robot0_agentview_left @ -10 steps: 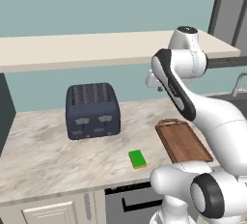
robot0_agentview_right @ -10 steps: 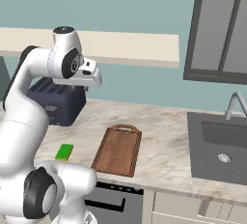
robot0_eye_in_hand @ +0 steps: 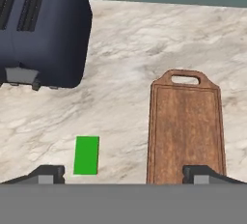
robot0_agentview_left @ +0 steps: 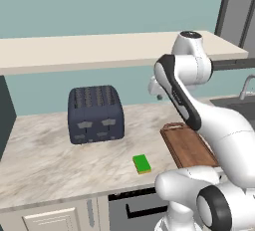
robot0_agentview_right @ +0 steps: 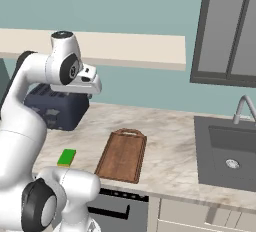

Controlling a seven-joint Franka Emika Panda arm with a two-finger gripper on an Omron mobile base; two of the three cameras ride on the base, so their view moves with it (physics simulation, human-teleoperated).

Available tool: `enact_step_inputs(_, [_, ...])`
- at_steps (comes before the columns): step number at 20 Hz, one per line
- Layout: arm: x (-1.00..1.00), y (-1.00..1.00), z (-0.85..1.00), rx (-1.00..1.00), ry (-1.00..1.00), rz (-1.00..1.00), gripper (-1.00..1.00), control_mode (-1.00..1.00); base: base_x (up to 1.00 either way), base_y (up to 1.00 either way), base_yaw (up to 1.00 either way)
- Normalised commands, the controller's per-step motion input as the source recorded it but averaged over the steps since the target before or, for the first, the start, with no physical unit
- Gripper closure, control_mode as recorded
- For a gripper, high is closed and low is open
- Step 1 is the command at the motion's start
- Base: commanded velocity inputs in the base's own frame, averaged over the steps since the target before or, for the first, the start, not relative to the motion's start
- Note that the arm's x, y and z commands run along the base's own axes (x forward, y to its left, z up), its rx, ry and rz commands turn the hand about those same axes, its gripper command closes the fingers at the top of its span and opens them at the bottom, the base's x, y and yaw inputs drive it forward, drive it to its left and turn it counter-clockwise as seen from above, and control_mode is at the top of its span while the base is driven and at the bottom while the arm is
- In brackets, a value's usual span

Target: Pick up the sponge from the counter and clean the cutting board by briefly scrubbing or pressing down on the cutting board. Once finished, release the sponge.

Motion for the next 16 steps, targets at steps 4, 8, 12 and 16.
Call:
enact_step_inputs(4, [-0.14, 0.5, -0.47, -0.02, 0.06, 0.0, -1.0, -1.0, 0.0, 0.0, 0.0])
enact_step_inputs(8, [0.0, 0.39, -0.36, 0.0, 0.07, 0.0, -1.0, -1.0, 0.0, 0.0, 0.0])
enact_step_inputs(12, [0.0, 0.17, -0.34, 0.0, 0.08, 0.0, -1.0, -1.0, 0.0, 0.0, 0.0])
enact_step_inputs(16, [0.0, 0.11, -0.43, 0.0, 0.12, 0.0, -1.0, -1.0, 0.0, 0.0, 0.0])
